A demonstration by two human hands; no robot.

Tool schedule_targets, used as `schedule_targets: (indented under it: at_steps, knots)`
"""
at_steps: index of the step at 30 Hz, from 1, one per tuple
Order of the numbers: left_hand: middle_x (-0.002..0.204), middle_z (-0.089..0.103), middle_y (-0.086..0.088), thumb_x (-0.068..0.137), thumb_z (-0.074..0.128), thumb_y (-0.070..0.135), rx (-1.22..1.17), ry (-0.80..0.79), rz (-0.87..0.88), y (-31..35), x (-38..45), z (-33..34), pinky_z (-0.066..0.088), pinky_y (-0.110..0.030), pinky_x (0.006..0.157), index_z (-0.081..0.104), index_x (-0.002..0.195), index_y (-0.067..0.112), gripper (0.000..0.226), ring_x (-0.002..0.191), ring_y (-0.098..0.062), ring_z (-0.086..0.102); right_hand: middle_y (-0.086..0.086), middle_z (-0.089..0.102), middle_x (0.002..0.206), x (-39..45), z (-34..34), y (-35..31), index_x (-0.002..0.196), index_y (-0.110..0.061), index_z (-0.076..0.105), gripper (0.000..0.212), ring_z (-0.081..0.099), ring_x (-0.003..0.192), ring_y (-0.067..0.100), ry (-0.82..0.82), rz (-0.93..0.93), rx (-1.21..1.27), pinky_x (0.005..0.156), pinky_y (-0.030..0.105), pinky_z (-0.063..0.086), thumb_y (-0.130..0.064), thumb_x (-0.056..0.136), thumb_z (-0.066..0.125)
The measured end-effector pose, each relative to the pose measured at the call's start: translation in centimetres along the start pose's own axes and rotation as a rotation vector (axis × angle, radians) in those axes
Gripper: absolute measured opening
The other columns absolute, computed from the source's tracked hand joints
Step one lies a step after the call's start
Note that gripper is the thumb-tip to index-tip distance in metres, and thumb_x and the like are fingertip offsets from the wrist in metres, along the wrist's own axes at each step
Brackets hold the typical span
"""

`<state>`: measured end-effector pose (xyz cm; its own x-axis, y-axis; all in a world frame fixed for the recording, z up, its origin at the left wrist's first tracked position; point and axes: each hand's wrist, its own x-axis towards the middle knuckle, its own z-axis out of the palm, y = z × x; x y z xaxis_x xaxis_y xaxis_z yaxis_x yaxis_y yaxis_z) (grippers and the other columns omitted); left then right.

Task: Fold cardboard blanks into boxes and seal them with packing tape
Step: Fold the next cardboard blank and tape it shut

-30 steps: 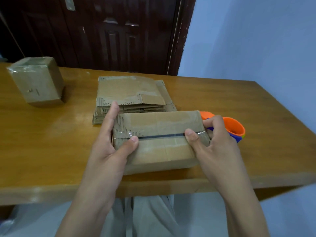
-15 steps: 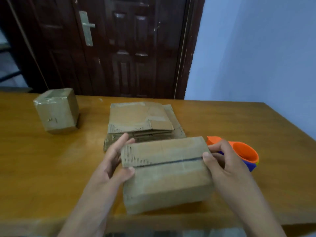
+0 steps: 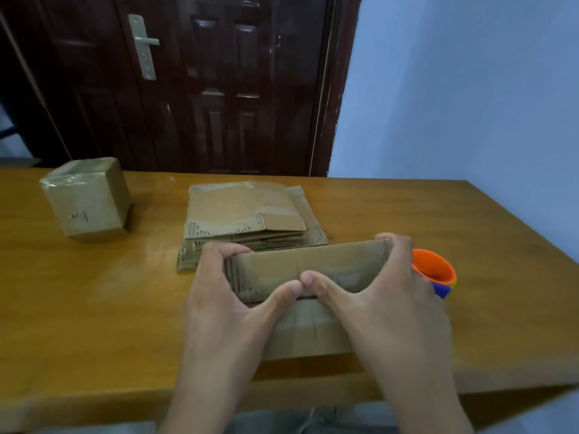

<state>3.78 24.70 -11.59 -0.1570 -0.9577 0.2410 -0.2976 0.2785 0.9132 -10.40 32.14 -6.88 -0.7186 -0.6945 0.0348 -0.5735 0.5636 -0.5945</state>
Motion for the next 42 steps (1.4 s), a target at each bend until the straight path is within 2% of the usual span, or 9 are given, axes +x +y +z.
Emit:
schedule_targets:
  at_steps: [6,14,17,20,23,28,31,37,42]
  knots:
    - [0.112,0.062,0.030,0.088,0.081,0.026,-0.060,-0.071,0.106,-0.3,0.9,0.3,0.052,-0.003,0.074,0.064,0.119,0.034,0.036,0.105,0.024,0.054,-0.020,0.069,0.099,1.9,0.9,5.4,0.133,-0.040,0.054,0.065,0.069,0.097,0.012,0.088,-0.156,0.228,0.081,0.045,0.059,-0.076,0.080,0.063]
    - [0.140,0.061,0.027,0.097,0.065,0.024,-0.081,-0.325,0.155,-2.0,3.4,-2.1,0.059,-0.031,0.100,0.062,0.140,0.038,0.045,0.131,0.003,0.055,-0.047,0.052,0.110,3.9,0.9,7.7,0.153,-0.041,0.048,0.056,0.053,0.112,-0.020,0.030,-0.248,0.341,0.092,0.016,0.051,-0.055,0.099,0.049]
    - [0.148,0.055,0.029,0.099,0.059,0.028,-0.073,-0.371,0.194,-2.5,3.7,-2.5,0.048,-0.042,0.115,0.053,0.150,0.037,0.052,0.142,0.002,0.047,-0.039,0.065,0.100,3.8,1.2,7.8,0.152,-0.045,0.047,0.052,0.059,0.105,-0.014,0.058,-0.244,0.368,0.090,0.028,0.055,-0.055,0.101,0.042]
    - [0.153,0.050,0.030,0.101,0.054,0.025,-0.113,-0.440,0.211,-2.9,3.8,-3.2,0.040,-0.027,0.120,0.046,0.155,0.036,0.056,0.146,0.006,0.040,-0.018,0.071,0.102,3.7,2.0,8.0,0.149,-0.050,0.049,0.046,0.063,0.094,0.002,0.125,-0.228,0.431,0.081,0.037,0.056,-0.052,0.105,0.039]
    - [0.154,0.045,0.034,0.102,0.049,0.033,-0.222,-0.418,0.129,-2.8,2.7,-3.0,0.036,-0.022,0.121,0.036,0.159,0.039,0.059,0.147,0.009,0.035,-0.040,0.065,0.107,3.5,2.6,7.9,0.147,-0.053,0.051,0.042,0.061,0.101,-0.008,0.104,-0.185,0.555,0.090,0.033,0.054,-0.048,0.108,0.037]
    - [0.133,0.059,0.040,0.098,0.039,0.074,-0.201,-0.333,-0.041,-2.6,0.6,-2.1,0.051,-0.023,0.103,0.035,0.153,0.057,0.058,0.123,0.015,0.055,-0.038,0.063,0.125,2.8,2.4,7.0,0.144,-0.039,0.061,0.040,0.058,0.120,-0.010,0.088,-0.123,0.705,0.114,0.040,0.047,-0.049,0.109,0.044]
    - [0.135,0.054,0.042,0.075,0.050,0.094,0.019,-0.353,0.043,-1.8,0.8,-3.2,0.044,-0.018,0.100,0.020,0.157,0.057,0.095,0.121,0.022,0.050,-0.041,0.064,0.115,2.3,2.0,6.5,0.147,-0.044,0.053,0.061,0.060,0.110,-0.014,0.030,-0.208,0.562,0.095,0.030,0.054,-0.070,0.092,0.052]
    - [0.125,0.062,0.036,0.080,0.075,0.054,-0.099,-0.265,-0.030,-1.8,0.5,-2.3,0.055,-0.033,0.103,0.030,0.149,0.054,0.082,0.116,0.011,0.061,-0.054,0.054,0.102,1.1,3.6,5.4,0.158,-0.047,0.034,0.080,0.051,0.104,-0.027,0.040,-0.192,0.462,0.100,0.031,0.055,-0.062,0.086,0.068]
    - [0.115,0.053,0.056,0.082,0.068,0.058,-0.121,-0.311,-0.038,-2.2,0.1,-2.4,0.045,0.002,0.076,0.017,0.152,0.058,0.087,0.106,0.026,0.056,-0.051,0.050,0.115,0.7,3.6,5.7,0.163,-0.045,0.023,0.097,0.044,0.110,-0.033,-0.008,-0.191,0.503,0.088,0.009,0.046,-0.069,0.078,0.064]
